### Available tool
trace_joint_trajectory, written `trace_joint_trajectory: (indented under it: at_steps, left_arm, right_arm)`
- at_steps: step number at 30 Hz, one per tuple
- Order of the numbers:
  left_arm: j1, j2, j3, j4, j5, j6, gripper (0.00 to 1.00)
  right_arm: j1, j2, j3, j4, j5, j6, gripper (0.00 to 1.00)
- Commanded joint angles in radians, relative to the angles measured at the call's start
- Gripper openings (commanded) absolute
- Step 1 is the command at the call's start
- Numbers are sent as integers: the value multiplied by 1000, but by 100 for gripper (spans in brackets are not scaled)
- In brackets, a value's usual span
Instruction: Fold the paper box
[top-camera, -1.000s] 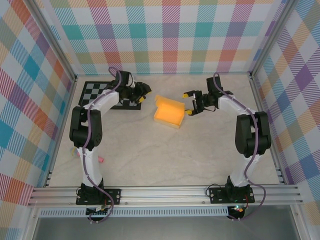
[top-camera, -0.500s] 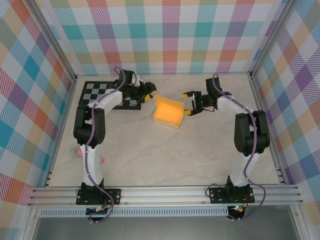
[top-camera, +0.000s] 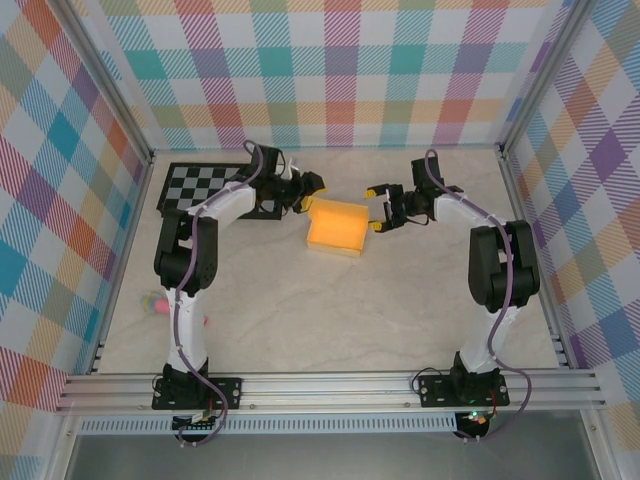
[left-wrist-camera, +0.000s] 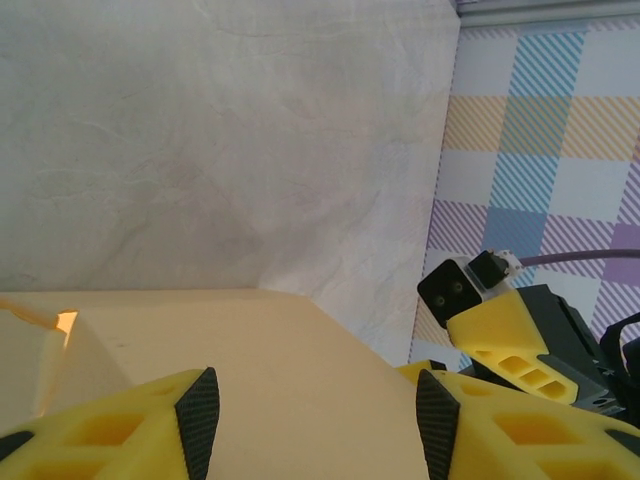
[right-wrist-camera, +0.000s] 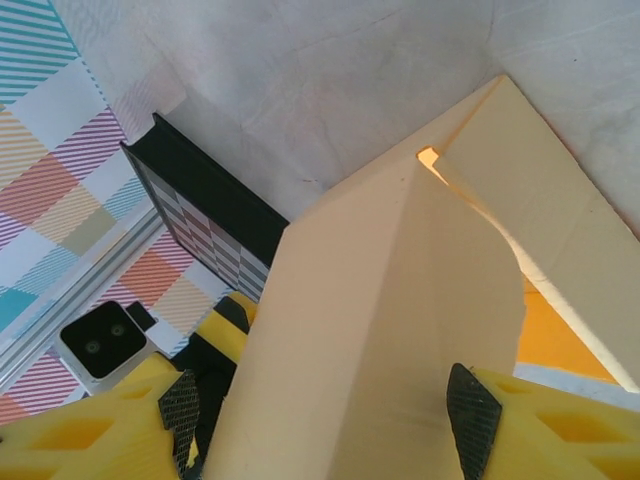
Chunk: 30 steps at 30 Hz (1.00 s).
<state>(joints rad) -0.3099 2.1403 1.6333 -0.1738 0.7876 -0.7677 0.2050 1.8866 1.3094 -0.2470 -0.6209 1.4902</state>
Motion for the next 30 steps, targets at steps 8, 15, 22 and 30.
trace_joint_trajectory:
  at_steps: [8, 15, 22, 30]
  left_arm:
    - [-20, -53, -127, 106, 4, -65, 52]
    - [-26, -83, -201, 230, -31, -142, 46]
    - [-28, -100, -208, 244, -35, -148, 46]
    - [10, -144, -202, 71, -42, -43, 57]
  right_arm:
    - [25, 4, -45, 65, 5, 40, 64]
    - [36, 3, -76, 74, 16, 7, 58]
    - [34, -24, -76, -4, 62, -89, 53]
    - [27, -38, -73, -22, 56, -109, 54]
